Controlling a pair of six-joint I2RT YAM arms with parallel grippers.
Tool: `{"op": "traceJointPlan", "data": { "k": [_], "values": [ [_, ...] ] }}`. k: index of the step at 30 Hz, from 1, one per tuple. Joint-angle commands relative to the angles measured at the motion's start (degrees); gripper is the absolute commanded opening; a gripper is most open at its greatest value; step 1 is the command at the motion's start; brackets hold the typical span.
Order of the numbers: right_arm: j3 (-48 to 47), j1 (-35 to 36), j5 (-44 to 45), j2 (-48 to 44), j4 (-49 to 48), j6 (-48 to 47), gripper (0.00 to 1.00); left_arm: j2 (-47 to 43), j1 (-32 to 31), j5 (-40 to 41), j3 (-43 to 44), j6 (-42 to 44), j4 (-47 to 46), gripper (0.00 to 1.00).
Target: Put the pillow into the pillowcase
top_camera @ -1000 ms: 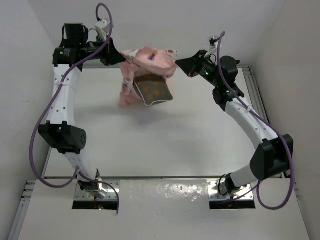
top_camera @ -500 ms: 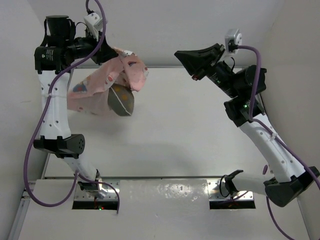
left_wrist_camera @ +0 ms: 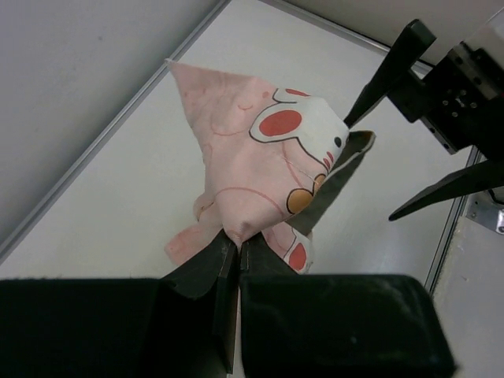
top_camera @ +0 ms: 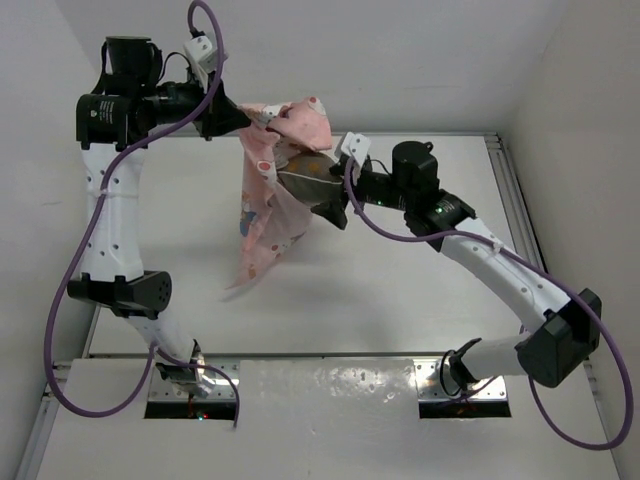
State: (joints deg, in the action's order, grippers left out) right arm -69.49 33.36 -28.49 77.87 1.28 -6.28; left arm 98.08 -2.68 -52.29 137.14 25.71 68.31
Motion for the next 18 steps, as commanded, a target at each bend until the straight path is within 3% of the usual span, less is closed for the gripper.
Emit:
{"op": "traceJointPlan", "data": {
  "k": [1,5,8,13,18],
  "values": [
    [-0.64,-0.76,1.32,-0.53,3.46,-9.53,0.99,-1.85,-0.57,-4.04,1.29,1.01,-7.23,0.00],
    [0.76,-0.23,8.08,3.59,-0.30,-8.40,0.99,-0.70,-1.10,-6.67,1.29,-1.28,-9.33,0.00],
    [-1.33,-0.05,11.18,8.95,-9.16,-4.01,0.99,-0.35,-1.10,-8.88,1.11,-3.56,-11.09,0.00],
    [-9.34,1.43,5.13,18.89,-8.31,-1.20,0.99,-0.79,-1.01,-8.53,0.93,-5.24,-12.94,0.00],
    [-0.66,2.23,-1.13,13.57,-14.02,-0.66,0.99,-1.58,-1.01,-6.07,0.58,-2.61,-11.19,0.00]
  ]
}}
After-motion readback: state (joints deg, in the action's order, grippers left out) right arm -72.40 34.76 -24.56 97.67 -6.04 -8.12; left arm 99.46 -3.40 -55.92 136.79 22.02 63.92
